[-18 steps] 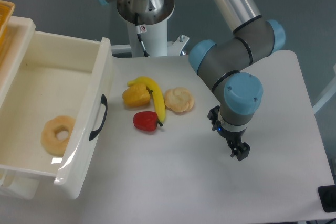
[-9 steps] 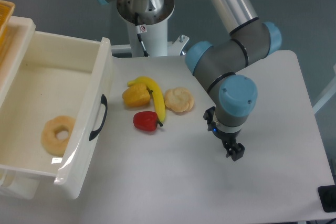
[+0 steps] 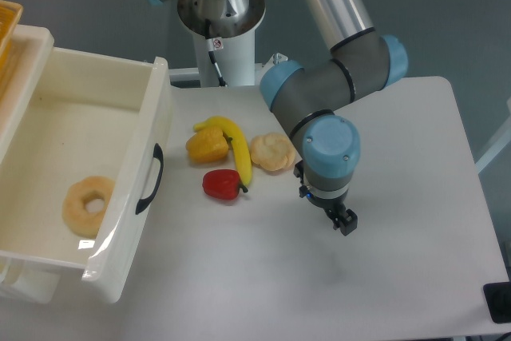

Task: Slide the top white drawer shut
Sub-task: 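Move the gripper over the fruit toward the open drawer's black handle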

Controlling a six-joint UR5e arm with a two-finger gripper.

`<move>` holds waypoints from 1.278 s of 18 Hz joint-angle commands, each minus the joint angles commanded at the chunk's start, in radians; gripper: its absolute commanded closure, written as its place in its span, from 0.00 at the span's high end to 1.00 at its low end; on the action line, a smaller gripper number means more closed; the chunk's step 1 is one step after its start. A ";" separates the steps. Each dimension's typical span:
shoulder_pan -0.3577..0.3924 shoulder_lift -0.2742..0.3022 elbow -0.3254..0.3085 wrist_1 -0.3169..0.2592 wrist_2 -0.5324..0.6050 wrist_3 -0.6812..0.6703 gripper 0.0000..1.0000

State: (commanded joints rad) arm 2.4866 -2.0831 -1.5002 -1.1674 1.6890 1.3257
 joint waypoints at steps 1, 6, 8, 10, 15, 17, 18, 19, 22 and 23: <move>-0.006 0.000 0.000 0.002 -0.002 -0.037 1.00; -0.014 0.002 0.002 0.020 -0.125 -0.280 0.75; -0.014 0.014 -0.005 0.020 -0.218 -0.390 0.50; -0.023 0.034 -0.020 0.020 -0.224 -0.450 0.25; -0.072 0.067 -0.032 -0.001 -0.288 -0.615 0.00; -0.069 0.086 -0.054 -0.024 -0.366 -0.648 0.00; -0.069 0.107 -0.073 -0.043 -0.412 -0.666 0.00; -0.069 0.120 -0.078 -0.064 -0.436 -0.671 0.00; -0.066 0.147 -0.075 -0.181 -0.517 -0.689 0.00; -0.064 0.153 -0.075 -0.207 -0.540 -0.689 0.00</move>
State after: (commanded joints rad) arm 2.4221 -1.9298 -1.5754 -1.3742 1.1492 0.6366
